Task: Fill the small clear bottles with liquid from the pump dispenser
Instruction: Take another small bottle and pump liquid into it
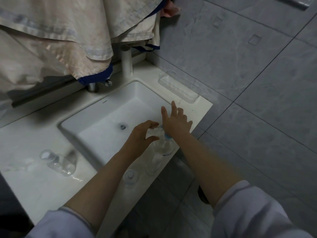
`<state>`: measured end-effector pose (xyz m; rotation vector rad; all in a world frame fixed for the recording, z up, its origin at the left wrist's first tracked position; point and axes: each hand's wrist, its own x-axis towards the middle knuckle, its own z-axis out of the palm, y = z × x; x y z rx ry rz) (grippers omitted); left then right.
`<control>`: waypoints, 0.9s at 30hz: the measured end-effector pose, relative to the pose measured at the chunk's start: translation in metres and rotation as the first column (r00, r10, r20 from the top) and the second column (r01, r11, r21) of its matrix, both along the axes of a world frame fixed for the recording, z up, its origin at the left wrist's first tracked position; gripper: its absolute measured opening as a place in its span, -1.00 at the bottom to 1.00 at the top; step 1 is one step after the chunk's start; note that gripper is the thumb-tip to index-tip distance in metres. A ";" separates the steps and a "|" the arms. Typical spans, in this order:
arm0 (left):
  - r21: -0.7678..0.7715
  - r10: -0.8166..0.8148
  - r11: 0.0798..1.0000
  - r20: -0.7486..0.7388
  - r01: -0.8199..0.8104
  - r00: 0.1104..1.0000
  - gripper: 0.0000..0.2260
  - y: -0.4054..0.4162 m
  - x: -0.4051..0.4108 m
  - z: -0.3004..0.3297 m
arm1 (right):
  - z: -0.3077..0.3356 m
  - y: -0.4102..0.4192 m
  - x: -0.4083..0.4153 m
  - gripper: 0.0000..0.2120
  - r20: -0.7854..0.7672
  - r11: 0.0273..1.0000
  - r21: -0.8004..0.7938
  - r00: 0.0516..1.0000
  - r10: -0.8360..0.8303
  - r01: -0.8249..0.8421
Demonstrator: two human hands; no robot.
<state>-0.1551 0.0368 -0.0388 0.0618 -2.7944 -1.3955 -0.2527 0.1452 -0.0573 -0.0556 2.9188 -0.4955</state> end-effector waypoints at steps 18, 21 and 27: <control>0.355 0.226 0.916 -0.073 -0.186 0.971 -0.57 -0.032 0.015 -0.025 | 0.034 0.005 0.005 -0.38 0.114 0.913 -0.407 0.989 0.090 -0.036; 0.328 0.196 0.929 -0.037 -0.173 0.980 -0.55 -0.030 0.023 -0.035 | 0.035 0.006 0.009 -0.38 0.130 0.920 -0.391 0.987 0.093 -0.035; 0.283 0.127 0.951 0.012 -0.125 0.992 -0.60 -0.030 0.029 -0.047 | 0.033 0.008 0.014 -0.39 0.119 0.918 -0.394 0.989 0.093 -0.039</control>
